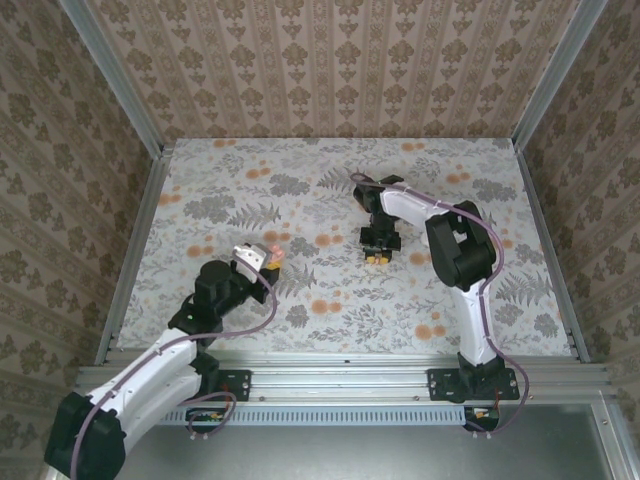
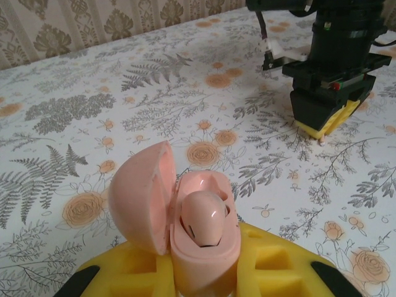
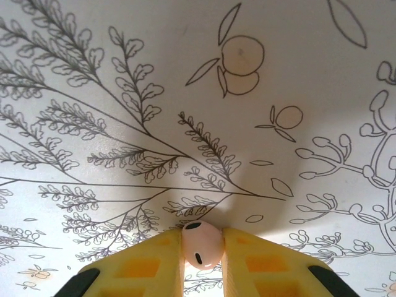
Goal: Insert wireless bluetooth earbuds into charging case
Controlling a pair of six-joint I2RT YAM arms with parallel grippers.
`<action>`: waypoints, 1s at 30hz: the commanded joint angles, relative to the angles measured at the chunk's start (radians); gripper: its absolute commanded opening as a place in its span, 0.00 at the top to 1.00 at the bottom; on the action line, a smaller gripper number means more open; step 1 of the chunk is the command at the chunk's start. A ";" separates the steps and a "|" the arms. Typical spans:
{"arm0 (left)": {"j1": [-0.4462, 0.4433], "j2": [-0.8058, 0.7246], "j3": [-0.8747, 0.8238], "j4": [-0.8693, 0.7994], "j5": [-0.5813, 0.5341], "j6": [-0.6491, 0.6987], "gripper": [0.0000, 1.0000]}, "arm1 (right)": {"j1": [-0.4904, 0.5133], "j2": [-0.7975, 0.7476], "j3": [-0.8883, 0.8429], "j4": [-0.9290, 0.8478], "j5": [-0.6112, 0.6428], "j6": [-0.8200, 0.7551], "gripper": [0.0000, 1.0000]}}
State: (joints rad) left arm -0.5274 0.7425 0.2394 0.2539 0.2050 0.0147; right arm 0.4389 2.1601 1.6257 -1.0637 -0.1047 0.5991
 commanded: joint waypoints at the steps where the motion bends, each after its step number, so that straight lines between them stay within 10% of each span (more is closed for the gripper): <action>1: 0.009 0.017 0.025 0.041 0.012 -0.016 0.91 | 0.012 -0.057 -0.052 0.069 0.025 -0.018 0.79; 30: 0.009 0.294 0.023 0.243 0.086 -0.092 0.91 | 0.122 -0.313 -0.330 0.422 0.039 -0.060 0.80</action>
State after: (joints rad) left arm -0.5274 1.0142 0.2394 0.4335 0.2573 -0.0547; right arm 0.5514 1.8927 1.3178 -0.6792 -0.0875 0.5591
